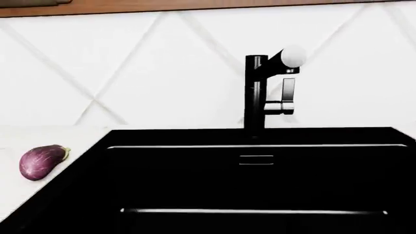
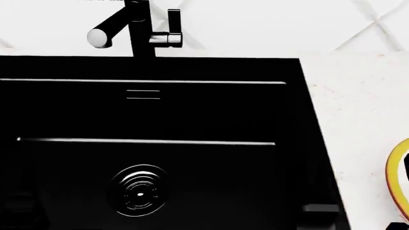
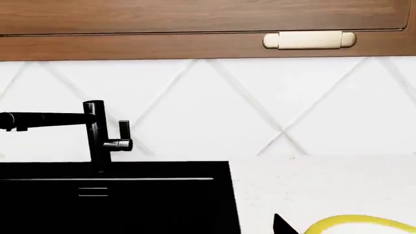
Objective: There is a mixed pile of frozen fruits and vegetables on the counter. Locate all the frozen vegetables and place the items in a bowl on the counter. Take all the frozen fruits and defrost them in a running sink.
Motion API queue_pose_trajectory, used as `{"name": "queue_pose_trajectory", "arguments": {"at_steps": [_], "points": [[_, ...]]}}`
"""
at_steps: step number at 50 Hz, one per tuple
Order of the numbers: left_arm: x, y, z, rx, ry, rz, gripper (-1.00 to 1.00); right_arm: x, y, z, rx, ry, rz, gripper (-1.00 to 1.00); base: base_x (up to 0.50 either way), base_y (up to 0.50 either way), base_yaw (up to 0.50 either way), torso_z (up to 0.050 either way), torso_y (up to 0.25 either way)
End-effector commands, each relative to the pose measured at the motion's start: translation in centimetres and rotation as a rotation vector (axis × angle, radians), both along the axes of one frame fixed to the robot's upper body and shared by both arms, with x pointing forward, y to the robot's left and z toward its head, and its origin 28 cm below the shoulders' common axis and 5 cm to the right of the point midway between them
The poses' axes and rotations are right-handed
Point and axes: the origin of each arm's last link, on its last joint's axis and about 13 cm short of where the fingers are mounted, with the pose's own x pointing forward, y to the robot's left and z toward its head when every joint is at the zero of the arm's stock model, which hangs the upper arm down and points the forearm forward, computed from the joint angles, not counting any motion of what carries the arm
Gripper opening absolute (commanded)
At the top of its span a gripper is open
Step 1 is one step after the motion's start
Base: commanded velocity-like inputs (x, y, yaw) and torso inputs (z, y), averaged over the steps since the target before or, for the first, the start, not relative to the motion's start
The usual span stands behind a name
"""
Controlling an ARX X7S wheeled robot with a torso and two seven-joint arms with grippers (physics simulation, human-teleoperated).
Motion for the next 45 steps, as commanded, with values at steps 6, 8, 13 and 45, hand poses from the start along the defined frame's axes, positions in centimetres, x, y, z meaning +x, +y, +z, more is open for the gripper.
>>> {"name": "queue_pose_trajectory", "arguments": {"at_steps": [6, 8, 13, 45], "points": [[-0.02, 0.19, 0.01, -0.01, -0.002, -0.006, 1.0, 0.19, -0.18, 0.09, 0.011, -0.042, -0.014, 1.0, -0.04, 0.5, 0.0, 0.0, 0.0], [0.02, 0.11, 0.0, -0.01, -0.001, -0.007, 1.0, 0.21, -0.19, 0.04, 0.009, -0.041, -0.015, 1.0, 0.05, 0.5, 0.0, 0.0, 0.0], [-0.09, 0.19, 0.02, -0.009, -0.002, -0.007, 1.0, 0.24, -0.2, -0.05, 0.006, -0.038, -0.017, 1.0, 0.06, 0.5, 0.0, 0.0, 0.0], [-0.27, 0.04, 0.14, 0.003, -0.004, -0.014, 1.0, 0.42, -0.45, -0.15, -0.034, -0.043, -0.062, 1.0, 0.19, 0.48, 0.0, 0.0, 0.0]]}}
